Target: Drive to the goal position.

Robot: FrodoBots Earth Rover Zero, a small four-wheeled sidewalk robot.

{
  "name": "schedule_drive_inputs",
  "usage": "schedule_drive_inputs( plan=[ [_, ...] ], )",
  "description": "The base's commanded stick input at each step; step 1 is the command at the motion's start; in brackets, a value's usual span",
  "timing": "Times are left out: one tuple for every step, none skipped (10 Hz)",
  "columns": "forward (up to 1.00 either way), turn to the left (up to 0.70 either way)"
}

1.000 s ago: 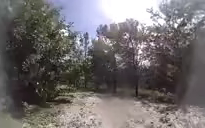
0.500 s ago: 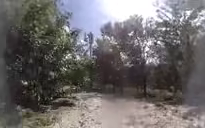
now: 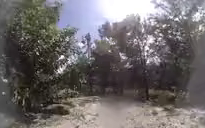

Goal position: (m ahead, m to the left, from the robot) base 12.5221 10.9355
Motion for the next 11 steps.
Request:
schedule_drive_inputs(
  plan=[
    [0.70,0.00],
    [0.70,0.00],
    [0.70,0.00],
    [0.70,0.00],
    [0.70,0.00],
    [0.70,0.00],
    [0.70,0.00],
    [0.70,0.00],
    [0.70,0.00],
    [0.70,0.00],
    [0.70,0.00]
  ],
)
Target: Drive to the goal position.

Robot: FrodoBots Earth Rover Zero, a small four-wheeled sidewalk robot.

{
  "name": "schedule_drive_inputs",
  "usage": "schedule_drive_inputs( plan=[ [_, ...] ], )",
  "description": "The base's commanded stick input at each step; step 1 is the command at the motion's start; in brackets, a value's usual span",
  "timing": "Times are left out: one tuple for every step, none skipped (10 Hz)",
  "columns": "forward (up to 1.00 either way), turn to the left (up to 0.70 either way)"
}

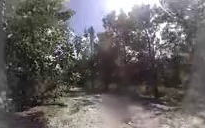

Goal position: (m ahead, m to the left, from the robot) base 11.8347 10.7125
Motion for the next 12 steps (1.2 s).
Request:
schedule_drive_inputs(
  plan=[
    [0.70,0.00],
    [0.70,0.00],
    [0.70,0.10],
    [0.70,0.35],
    [0.70,0.35],
    [0.70,0.00],
    [0.70,0.00],
    [0.70,0.00],
    [0.70,0.00],
    [0.70,0.00],
    [0.70,0.00],
    [0.70,0.00]
  ],
)
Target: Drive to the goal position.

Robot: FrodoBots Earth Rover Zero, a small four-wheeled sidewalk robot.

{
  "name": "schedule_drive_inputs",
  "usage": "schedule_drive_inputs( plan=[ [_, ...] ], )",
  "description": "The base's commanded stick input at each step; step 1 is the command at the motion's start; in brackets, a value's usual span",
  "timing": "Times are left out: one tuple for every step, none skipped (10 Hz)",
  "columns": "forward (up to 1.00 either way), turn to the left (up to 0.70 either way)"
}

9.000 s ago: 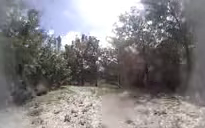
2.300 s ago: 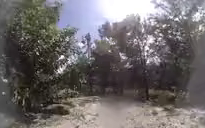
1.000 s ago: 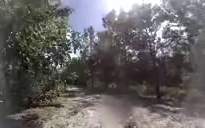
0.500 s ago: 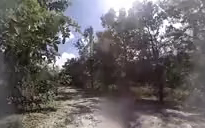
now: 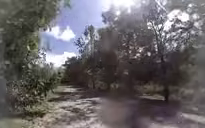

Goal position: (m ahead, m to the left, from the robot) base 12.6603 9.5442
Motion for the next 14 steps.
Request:
schedule_drive_inputs(
  plan=[
    [0.70,0.00],
    [0.70,0.00],
    [0.70,0.00],
    [0.70,0.00],
    [0.70,0.00],
    [0.70,0.00],
    [0.70,0.00],
    [0.70,0.00],
    [0.70,0.00],
    [0.70,0.00],
    [0.70,0.00],
    [0.70,0.00],
    [0.70,0.00],
    [0.70,0.00]
  ],
)
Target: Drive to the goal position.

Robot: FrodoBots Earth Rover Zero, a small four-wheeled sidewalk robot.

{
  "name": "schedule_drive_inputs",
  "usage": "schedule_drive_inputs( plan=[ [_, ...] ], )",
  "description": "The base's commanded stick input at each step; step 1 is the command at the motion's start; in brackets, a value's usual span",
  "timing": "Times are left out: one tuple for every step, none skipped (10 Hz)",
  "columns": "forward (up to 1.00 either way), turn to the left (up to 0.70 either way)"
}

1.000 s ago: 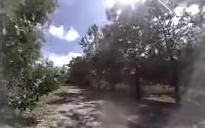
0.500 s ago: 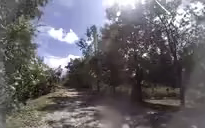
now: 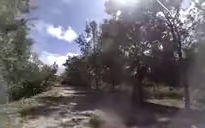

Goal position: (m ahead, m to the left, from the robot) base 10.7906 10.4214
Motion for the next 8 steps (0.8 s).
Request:
schedule_drive_inputs(
  plan=[
    [0.70,0.00],
    [0.70,0.00],
    [0.70,0.00],
    [0.70,0.15],
    [0.70,0.35],
    [0.70,0.35],
    [0.70,0.35],
    [0.70,0.35]
  ],
)
